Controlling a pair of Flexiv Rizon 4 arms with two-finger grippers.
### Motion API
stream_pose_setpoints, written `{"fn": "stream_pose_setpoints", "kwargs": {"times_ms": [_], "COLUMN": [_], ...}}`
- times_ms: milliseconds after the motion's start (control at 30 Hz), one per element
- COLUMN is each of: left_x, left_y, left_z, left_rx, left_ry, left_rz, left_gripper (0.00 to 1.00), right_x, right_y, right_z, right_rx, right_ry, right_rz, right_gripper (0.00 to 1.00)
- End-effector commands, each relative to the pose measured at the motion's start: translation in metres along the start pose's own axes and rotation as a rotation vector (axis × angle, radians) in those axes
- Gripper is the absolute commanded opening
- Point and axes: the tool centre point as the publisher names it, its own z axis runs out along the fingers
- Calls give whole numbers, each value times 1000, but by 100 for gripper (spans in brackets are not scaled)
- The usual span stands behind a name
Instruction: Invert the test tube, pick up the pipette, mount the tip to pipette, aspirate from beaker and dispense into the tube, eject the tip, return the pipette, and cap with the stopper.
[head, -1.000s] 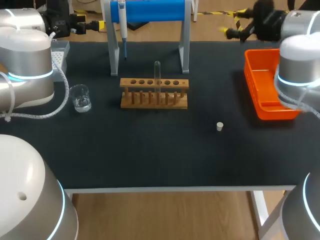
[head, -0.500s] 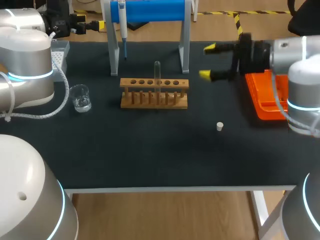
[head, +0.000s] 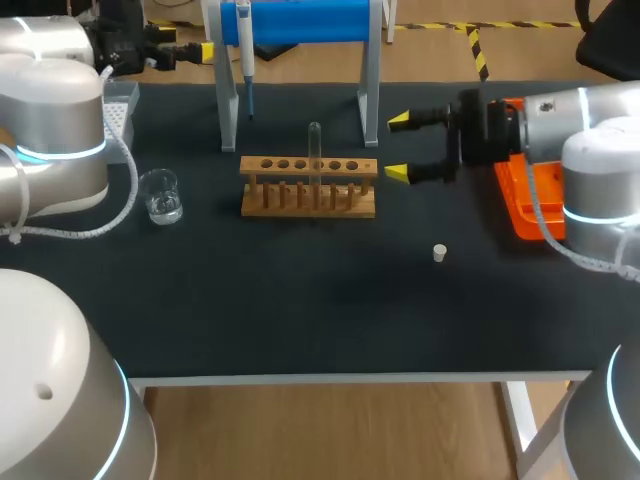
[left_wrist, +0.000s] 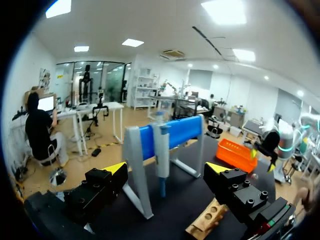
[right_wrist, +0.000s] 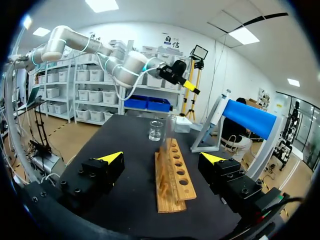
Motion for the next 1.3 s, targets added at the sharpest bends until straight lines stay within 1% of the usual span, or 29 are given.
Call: {"fn": "stream_pose_setpoints", "kwargs": {"times_ms": [33,167,233,267,333,400,533,733,900,967,1033,1067,1100,1300], "left_x": [26,64,80,91,104,117,135,146,149,149,149,149,149,149], "left_y": [12,21,28,32,41,49,61,79,90,91,91,90,91,91], "left_z": [-27,-46,-51,-53,-55,-55,-51,-41,-29,-27,-26,-26,-26,-26], "left_rx": [66,87,90,118,114,116,71,13,-41,-53,-65,-76,-97,-97], "left_ry": [35,67,83,111,115,136,158,193,247,271,278,278,257,257], "left_rz": [68,126,141,159,159,174,202,214,212,221,225,223,208,208], "left_gripper": [100,100,100,100,100,100,100,100,100,100,100,100,100,100], "right_x": [0,0,0,0,0,0,0,0,0,0,0,0,0,0], "right_y": [0,0,0,0,0,0,0,0,0,0,0,0,0,0], "right_z": [-1,-1,-1,-1,-1,-1,-1,-1,-1,-1,-1,-1,-1,-1], "right_rx": [0,0,0,0,0,0,0,0,0,0,0,0,0,0], "right_ry": [4,4,4,4,4,4,4,4,4,4,4,4,4,4], "right_rz": [-1,-1,-1,-1,-1,-1,-1,-1,-1,-1,-1,-1,-1,-1], "right_gripper": [100,100,100,100,100,100,100,100,100,100,100,100,100,100]}}
